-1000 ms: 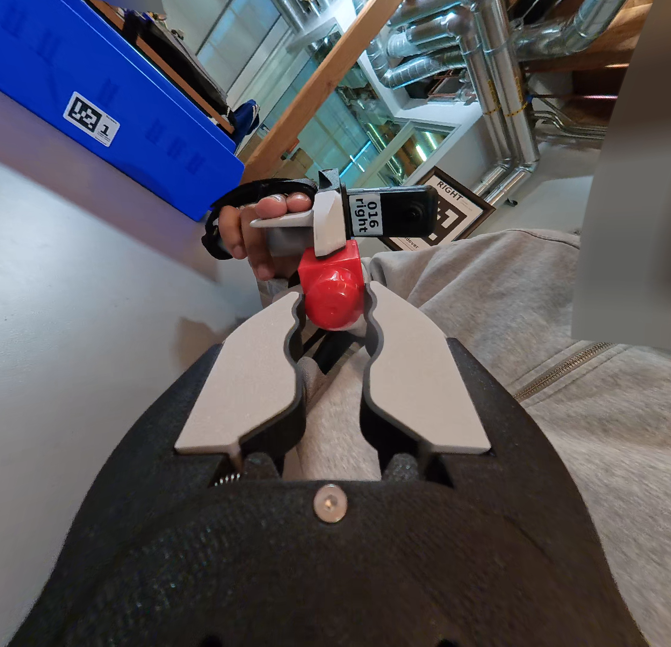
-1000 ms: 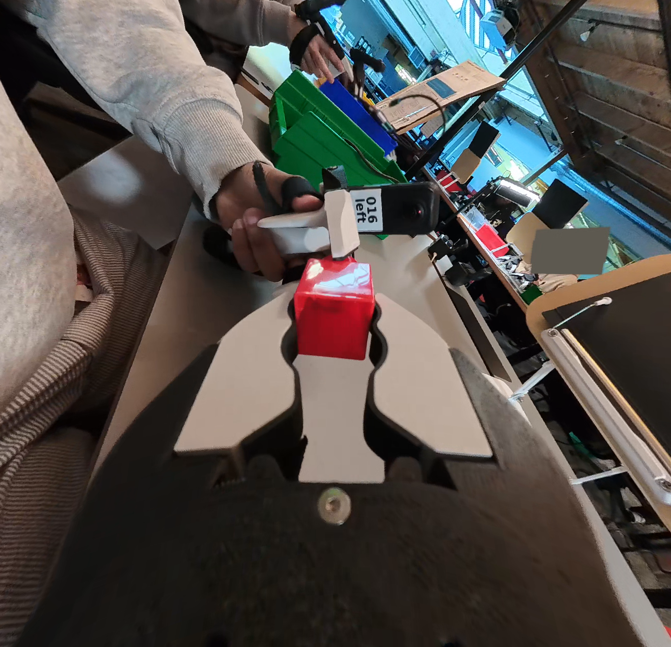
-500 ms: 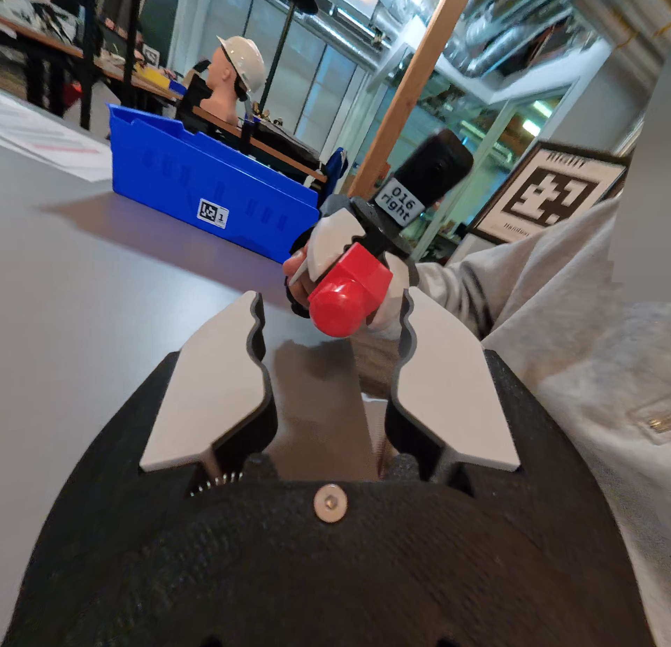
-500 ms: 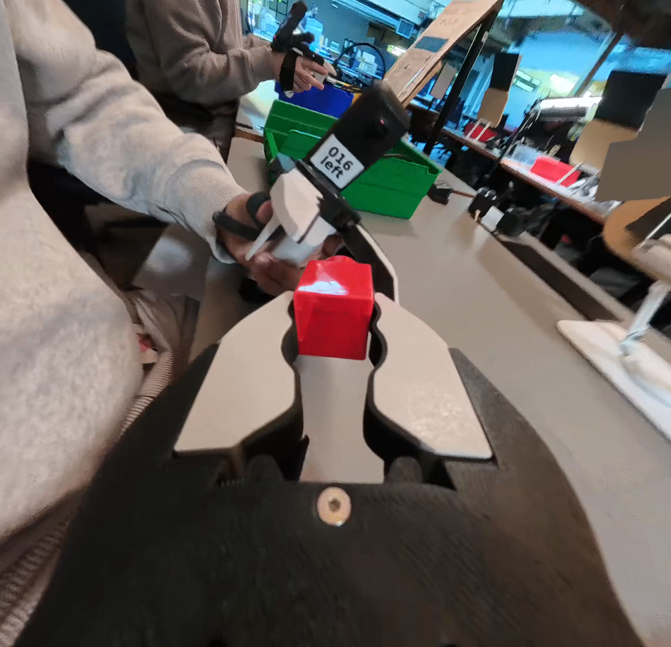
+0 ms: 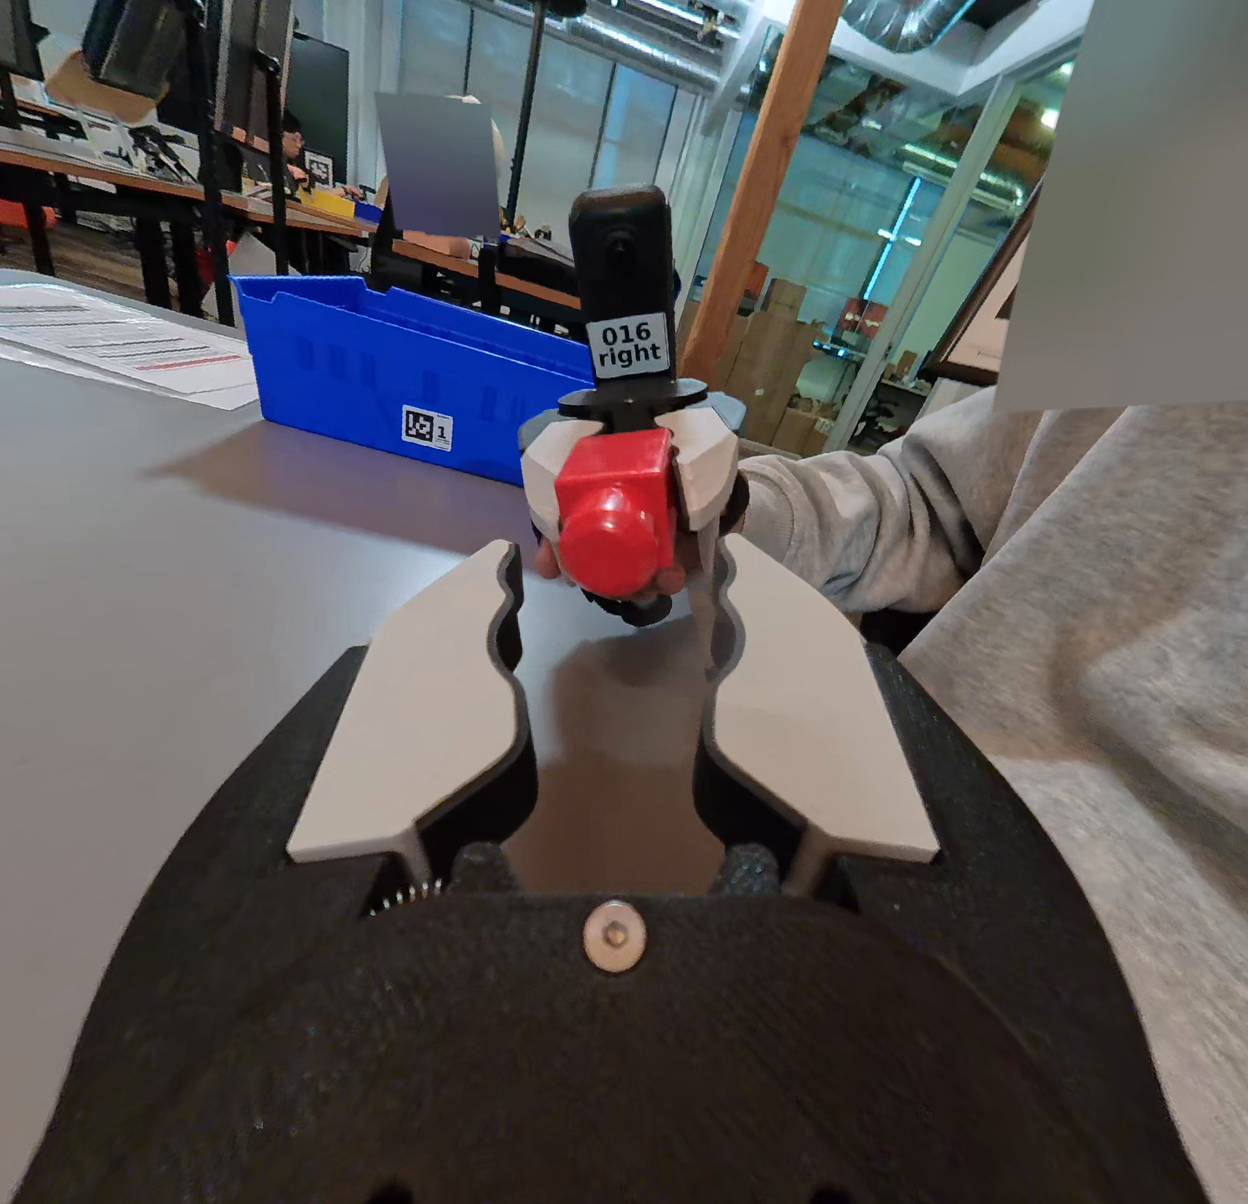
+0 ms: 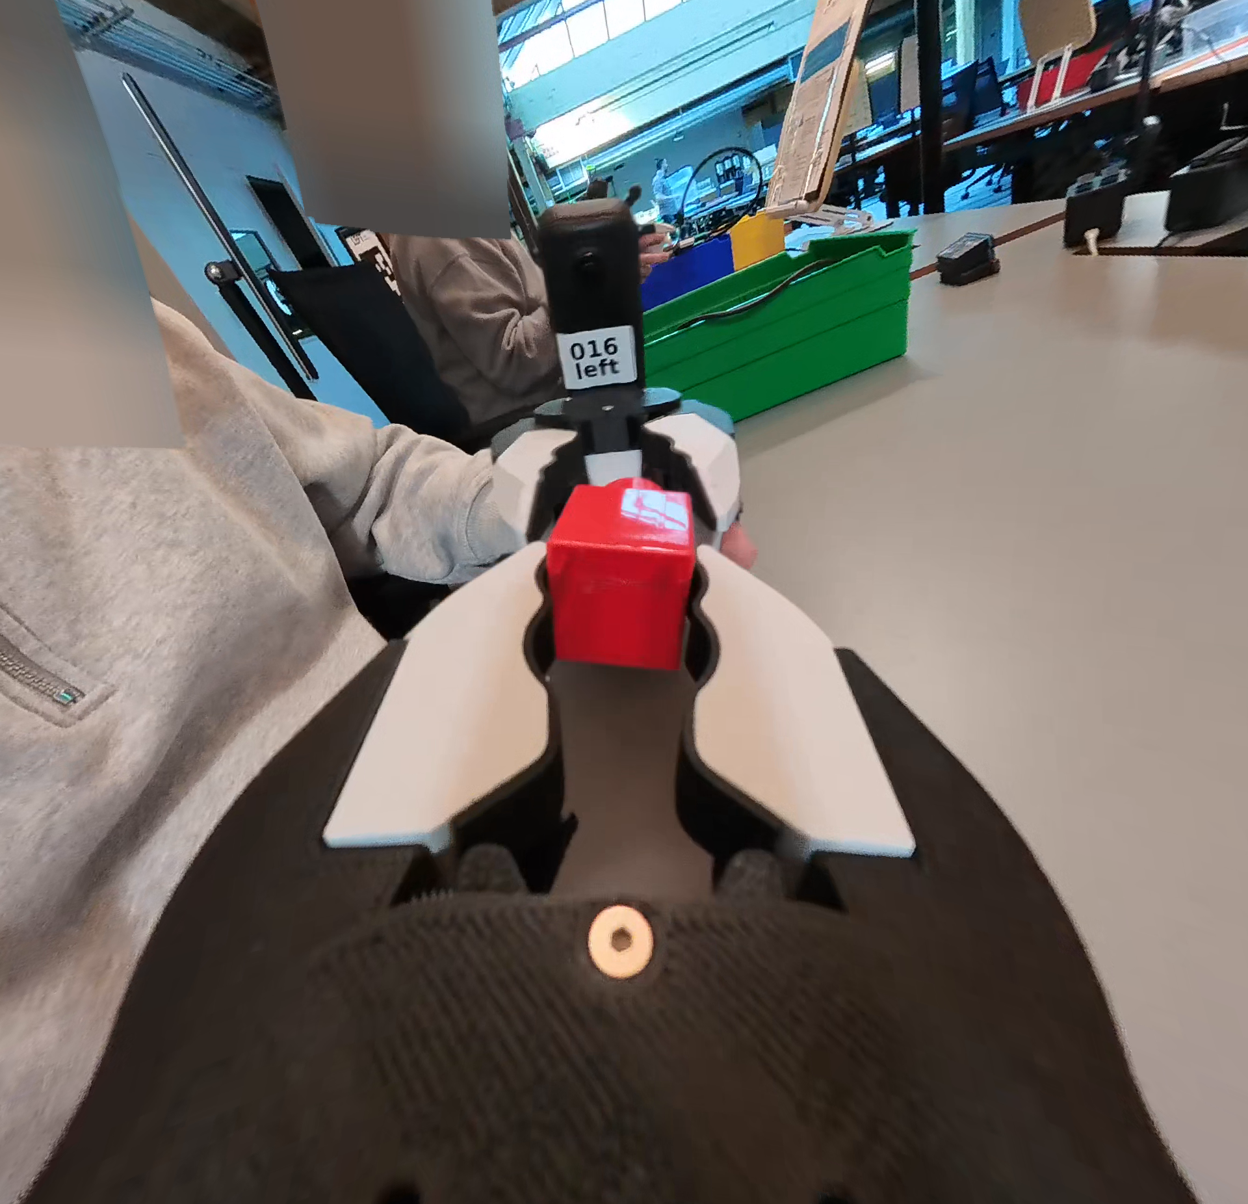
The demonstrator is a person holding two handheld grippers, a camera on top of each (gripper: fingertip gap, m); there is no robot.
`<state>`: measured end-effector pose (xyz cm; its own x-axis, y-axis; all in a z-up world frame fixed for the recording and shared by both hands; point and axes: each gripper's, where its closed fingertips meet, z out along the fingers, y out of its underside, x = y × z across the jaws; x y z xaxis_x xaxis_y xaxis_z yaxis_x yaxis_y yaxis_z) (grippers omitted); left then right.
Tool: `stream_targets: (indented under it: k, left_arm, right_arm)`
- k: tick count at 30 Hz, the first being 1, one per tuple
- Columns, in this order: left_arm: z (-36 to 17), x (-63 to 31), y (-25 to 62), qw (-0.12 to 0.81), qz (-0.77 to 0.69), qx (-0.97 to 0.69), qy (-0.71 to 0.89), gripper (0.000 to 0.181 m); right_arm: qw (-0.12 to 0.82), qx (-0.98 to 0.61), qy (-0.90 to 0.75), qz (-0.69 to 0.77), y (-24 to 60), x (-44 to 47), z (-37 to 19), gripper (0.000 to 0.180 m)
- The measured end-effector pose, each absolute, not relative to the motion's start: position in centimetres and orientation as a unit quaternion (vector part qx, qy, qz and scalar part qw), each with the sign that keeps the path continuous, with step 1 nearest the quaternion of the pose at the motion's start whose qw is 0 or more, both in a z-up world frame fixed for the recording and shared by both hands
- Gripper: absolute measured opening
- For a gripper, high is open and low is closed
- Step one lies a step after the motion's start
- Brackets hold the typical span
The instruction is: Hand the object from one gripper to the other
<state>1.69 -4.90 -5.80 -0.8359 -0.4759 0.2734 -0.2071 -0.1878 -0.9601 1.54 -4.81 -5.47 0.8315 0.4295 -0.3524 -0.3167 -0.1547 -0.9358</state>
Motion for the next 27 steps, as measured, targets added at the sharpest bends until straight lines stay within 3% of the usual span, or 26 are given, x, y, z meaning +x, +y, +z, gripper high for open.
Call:
stream_targets:
  k: [4, 12, 20, 23, 27]
  left_arm:
    - [-5.8, 1.4, -4.8, 0.064, -0.728, -0.272, 0.626, 0.030]
    - [-5.8, 1.4, -4.8, 0.039, -0.730, -0.278, 0.624, 0.029]
    - [-4.7, 1.9, -3.3, -0.011, -0.770, -0.309, 0.558, 0.028]
    - [-4.4, 2.3, -2.6, -0.036, -0.787, -0.327, 0.522, 0.028]
    - [-4.2, 3.3, -1.2, -0.071, -0.809, -0.373, 0.448, 0.028]
  right_arm:
    - [0.641, -0.709, -0.051, 0.291, -4.6, 0.8, -5.8, 0.037]
    - [0.641, -0.706, -0.049, 0.296, -4.4, 0.8, -5.9, 0.039]
    - [0.709, -0.674, -0.046, 0.201, -3.9, 2.9, -4.6, 0.089]
    - [0.730, -0.668, -0.052, 0.137, -3.9, 4.0, -4.2, 0.097]
    - [0.733, -0.675, -0.083, 0.009, -4.3, 4.9, -3.6, 0.095]
